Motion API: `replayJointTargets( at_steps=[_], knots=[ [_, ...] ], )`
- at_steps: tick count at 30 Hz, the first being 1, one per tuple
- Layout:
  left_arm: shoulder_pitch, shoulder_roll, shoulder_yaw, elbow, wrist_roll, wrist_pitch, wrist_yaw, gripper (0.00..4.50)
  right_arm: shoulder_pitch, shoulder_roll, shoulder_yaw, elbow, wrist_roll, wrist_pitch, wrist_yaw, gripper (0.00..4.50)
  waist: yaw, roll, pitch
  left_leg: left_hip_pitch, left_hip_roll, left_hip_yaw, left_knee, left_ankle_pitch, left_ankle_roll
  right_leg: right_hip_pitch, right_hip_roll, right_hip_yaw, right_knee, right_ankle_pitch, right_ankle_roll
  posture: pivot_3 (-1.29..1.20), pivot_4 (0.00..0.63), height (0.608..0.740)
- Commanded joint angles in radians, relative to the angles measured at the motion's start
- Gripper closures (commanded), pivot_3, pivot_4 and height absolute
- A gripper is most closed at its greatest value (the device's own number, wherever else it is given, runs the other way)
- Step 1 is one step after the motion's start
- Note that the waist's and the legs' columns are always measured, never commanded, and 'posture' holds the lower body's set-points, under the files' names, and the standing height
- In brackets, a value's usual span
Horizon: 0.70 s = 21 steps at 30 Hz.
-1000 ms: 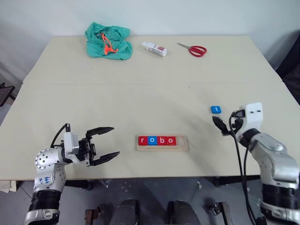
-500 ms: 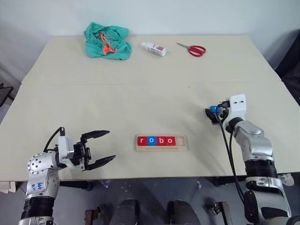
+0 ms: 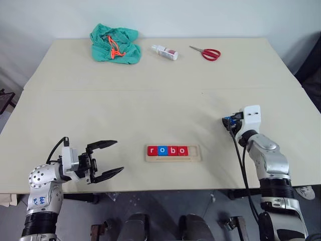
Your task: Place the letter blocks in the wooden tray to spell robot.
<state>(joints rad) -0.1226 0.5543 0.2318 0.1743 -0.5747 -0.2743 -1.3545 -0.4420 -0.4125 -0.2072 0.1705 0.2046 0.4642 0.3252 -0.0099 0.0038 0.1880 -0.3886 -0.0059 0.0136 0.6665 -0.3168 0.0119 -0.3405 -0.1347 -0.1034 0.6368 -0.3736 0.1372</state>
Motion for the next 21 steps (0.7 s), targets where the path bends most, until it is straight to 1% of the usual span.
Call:
replayJointTargets(
  at_steps=[1, 5, 8, 13, 18, 21],
  knots=[
    [-0.016, 0.003, 0.007, 0.007, -0.016, -0.01, -0.025, 0.0, 0.125, 0.008, -0.044, -0.287, 0.061, 0.127, -0.032, 3.02, 0.008, 0.0, 0.0, 0.0, 0.0, -0.001, 0.0, 0.0, 0.0, 0.0, 0.0, 0.0, 0.0, 0.0, 0.0, 0.0, 0.15, 0.74],
    [-0.038, 0.008, 0.005, 0.034, -0.016, -0.009, -0.048, 0.0, 0.266, 0.023, -0.049, -0.587, 0.131, 0.31, -0.067, 3.02, 0.009, 0.0, 0.0, -0.001, 0.0, -0.002, -0.001, 0.0, 0.0, 0.0, 0.0, 0.0, 0.0, 0.0, 0.0, 0.0, 0.15, 0.74],
    [-0.056, 0.007, 0.001, 0.054, -0.013, -0.009, -0.06, 0.0, 0.32, 0.038, -0.055, -0.741, 0.178, 0.437, -0.099, 3.02, 0.007, 0.0, 0.0, 0.0, 0.0, -0.001, -0.001, 0.0, 0.0, 0.0, 0.0, 0.0, 0.0, 0.0, 0.0, 0.0, 0.15, 0.74],
    [-0.085, 0.0, -0.007, 0.078, -0.007, -0.008, -0.074, 0.0, 0.363, 0.09, -0.06, -0.892, 0.217, 0.586, -0.171, 3.02, 0.007, 0.0, 0.0, 0.0, 0.0, -0.001, -0.001, 0.0, -0.001, 0.0, 0.0, 0.001, 0.0, 0.0, 0.0, 0.0, 0.15, 0.74],
    [-0.1, -0.003, -0.013, 0.088, -0.005, -0.005, -0.078, 0.0, 0.394, 0.144, -0.033, -0.954, 0.234, 0.649, -0.207, 3.02, 0.008, 0.0, 0.0, 0.0, -0.001, -0.001, -0.001, 0.0, -0.001, 0.0, 0.0, 0.001, 0.0, 0.0, 0.0, 0.0, 0.15, 0.74],
    [-0.099, -0.002, -0.012, 0.085, -0.005, -0.003, -0.079, 0.0, 0.403, 0.166, -0.025, -0.976, 0.237, 0.658, -0.217, 2.0, 0.007, 0.0, 0.0, 0.0, -0.001, -0.001, -0.001, 0.0, -0.001, 0.0, 0.0, 0.001, 0.0, 0.0, 0.0, 0.0, 0.15, 0.74]
  ],
)
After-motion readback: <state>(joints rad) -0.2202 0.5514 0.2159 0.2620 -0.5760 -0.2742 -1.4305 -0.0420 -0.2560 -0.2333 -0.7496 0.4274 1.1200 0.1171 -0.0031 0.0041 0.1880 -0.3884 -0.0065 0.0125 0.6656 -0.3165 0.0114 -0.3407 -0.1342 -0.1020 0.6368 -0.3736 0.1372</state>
